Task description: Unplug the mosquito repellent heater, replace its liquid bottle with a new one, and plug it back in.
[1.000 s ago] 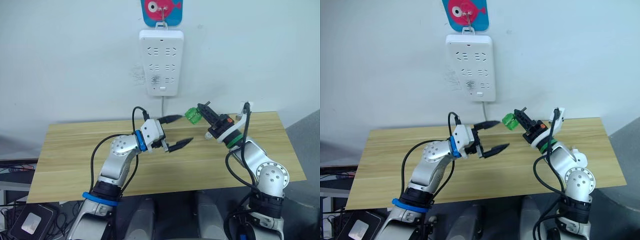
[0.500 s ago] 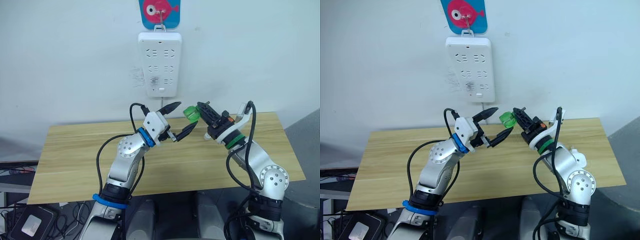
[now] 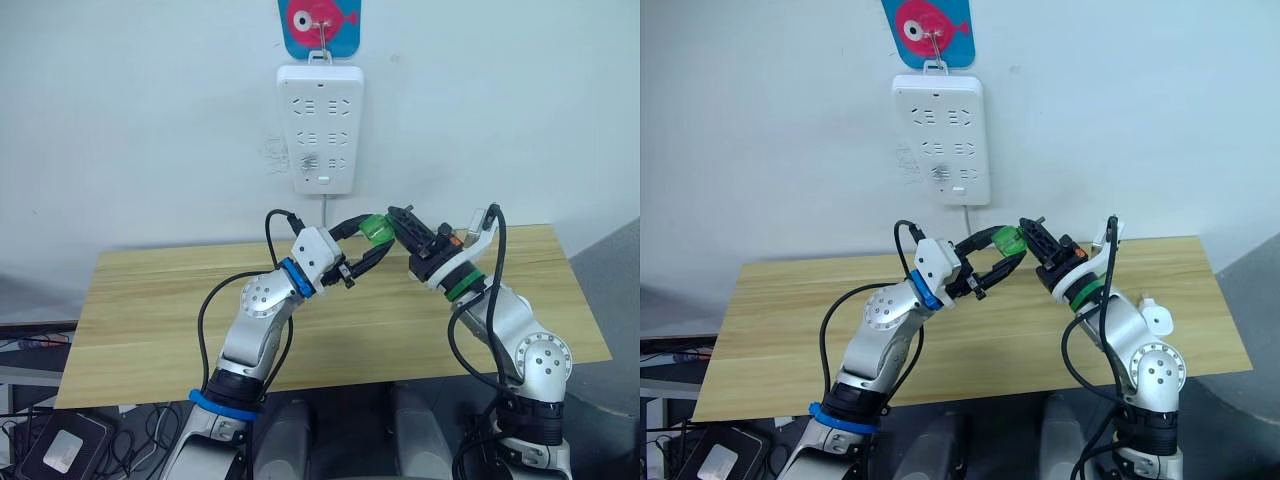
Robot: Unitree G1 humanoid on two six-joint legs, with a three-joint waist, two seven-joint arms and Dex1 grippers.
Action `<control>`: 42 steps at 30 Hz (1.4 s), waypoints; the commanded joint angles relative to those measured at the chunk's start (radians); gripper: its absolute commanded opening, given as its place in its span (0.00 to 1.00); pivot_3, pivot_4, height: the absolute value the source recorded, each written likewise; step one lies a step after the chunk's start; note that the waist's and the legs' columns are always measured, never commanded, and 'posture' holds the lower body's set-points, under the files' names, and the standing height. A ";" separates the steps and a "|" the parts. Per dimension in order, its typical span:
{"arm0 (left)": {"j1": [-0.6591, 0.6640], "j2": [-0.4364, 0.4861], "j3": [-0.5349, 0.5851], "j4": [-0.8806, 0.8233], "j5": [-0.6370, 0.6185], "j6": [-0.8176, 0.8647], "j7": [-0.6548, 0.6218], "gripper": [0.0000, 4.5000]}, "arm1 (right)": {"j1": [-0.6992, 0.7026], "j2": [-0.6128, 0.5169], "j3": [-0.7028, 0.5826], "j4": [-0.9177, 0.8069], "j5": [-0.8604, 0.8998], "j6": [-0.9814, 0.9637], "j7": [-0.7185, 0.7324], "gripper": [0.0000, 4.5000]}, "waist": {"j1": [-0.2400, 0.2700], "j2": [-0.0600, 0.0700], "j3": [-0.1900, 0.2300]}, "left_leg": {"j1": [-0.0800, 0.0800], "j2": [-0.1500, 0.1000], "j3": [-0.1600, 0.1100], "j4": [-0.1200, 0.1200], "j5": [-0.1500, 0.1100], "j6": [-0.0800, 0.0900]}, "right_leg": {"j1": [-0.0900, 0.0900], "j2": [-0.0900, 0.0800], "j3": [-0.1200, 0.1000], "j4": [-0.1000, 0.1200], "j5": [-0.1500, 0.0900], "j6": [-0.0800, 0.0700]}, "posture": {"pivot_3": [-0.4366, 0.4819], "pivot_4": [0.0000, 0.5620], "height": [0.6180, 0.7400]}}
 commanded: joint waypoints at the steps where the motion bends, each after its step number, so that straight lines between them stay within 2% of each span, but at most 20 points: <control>1: 0.015 -0.002 -0.012 -0.041 0.000 -0.007 0.004 0.50 | 0.009 -0.006 0.013 -0.063 0.042 -0.022 0.004 0.19 | 0.000 0.000 0.000 | 0.000 0.000 0.000 0.000 0.000 0.000 | 0.000 0.000 0.000 0.000 0.000 0.000 | 0.49 0.46 1.00; 6: 0.005 0.000 -0.012 -0.038 0.003 -0.005 0.012 0.50 | 0.012 -0.034 0.037 -0.065 0.030 -0.021 0.009 0.19 | 0.000 0.000 -0.001 | 0.000 0.000 0.000 0.000 0.000 0.000 | 0.000 0.000 0.000 0.000 0.000 0.000 | 0.50 0.46 1.00; 11: -0.017 0.022 -0.007 -0.041 -0.007 0.030 -0.002 0.50 | 0.043 -0.138 0.070 -0.083 0.036 0.042 0.076 0.57 | 0.001 0.000 -0.001 | 0.000 0.000 0.000 0.000 0.000 0.000 | 0.000 0.000 0.000 0.000 0.000 0.000 | 0.49 0.45 1.00; 16: -0.023 0.097 0.003 -0.061 -0.065 0.101 -0.091 0.50 | 0.136 -0.465 0.036 -0.138 0.054 0.221 0.276 0.98 | 0.003 0.000 -0.002 | 0.000 -0.001 0.000 0.000 -0.001 0.001 | 0.001 0.000 0.000 -0.001 0.000 0.000 | 0.49 0.46 1.00; 19: -0.016 0.132 0.007 -0.060 -0.079 0.113 -0.126 0.50 | 0.203 -0.712 -0.006 -0.143 -0.081 0.294 0.487 0.99 | 0.005 0.001 -0.002 | 0.000 0.000 0.001 0.000 -0.001 0.002 | 0.002 0.000 0.000 -0.001 0.000 0.000 | 0.49 0.46 1.00; 21: -0.008 0.143 0.011 -0.059 -0.082 0.110 -0.136 0.50 | 0.235 -0.837 -0.021 -0.106 -0.201 0.298 0.575 0.99 | 0.008 0.000 -0.002 | 0.000 0.000 0.001 0.001 -0.001 0.002 | 0.003 0.000 -0.001 -0.001 0.000 0.000 | 0.49 0.46 1.00; 26: 0.025 0.148 0.014 -0.072 -0.080 0.110 -0.137 0.50 | 0.256 -0.974 -0.040 0.052 -0.491 0.249 0.614 0.99 | 0.012 -0.001 -0.003 | 0.002 0.001 0.002 0.002 -0.001 0.002 | 0.006 0.000 -0.001 -0.001 0.000 0.000 | 0.49 0.47 1.00; 29: 0.041 0.144 0.009 -0.074 -0.073 0.103 -0.133 0.50 | 0.241 -1.008 -0.026 0.155 -0.637 0.248 0.606 0.99 | 0.017 -0.001 -0.003 | 0.002 0.000 0.002 0.002 -0.001 0.002 | 0.006 0.000 0.000 -0.001 0.000 0.000 | 0.49 0.49 1.00; 33: 0.044 0.135 0.004 -0.080 -0.067 0.103 -0.125 0.50 | 0.187 -1.000 0.010 0.251 -0.785 0.251 0.602 0.99 | 0.027 -0.001 -0.003 | 0.002 0.000 0.002 0.002 -0.001 0.002 | 0.005 0.000 -0.001 -0.001 0.000 0.000 | 0.50 0.49 1.00; 42: 0.039 0.144 0.018 -0.073 -0.059 0.100 -0.124 0.50 | 0.043 -0.909 0.016 0.385 -0.876 0.376 0.652 0.99 | 0.032 -0.001 -0.003 | 0.002 0.001 0.002 0.003 -0.001 0.002 | 0.005 0.000 -0.001 -0.002 0.000 0.000 | 0.52 0.51 1.00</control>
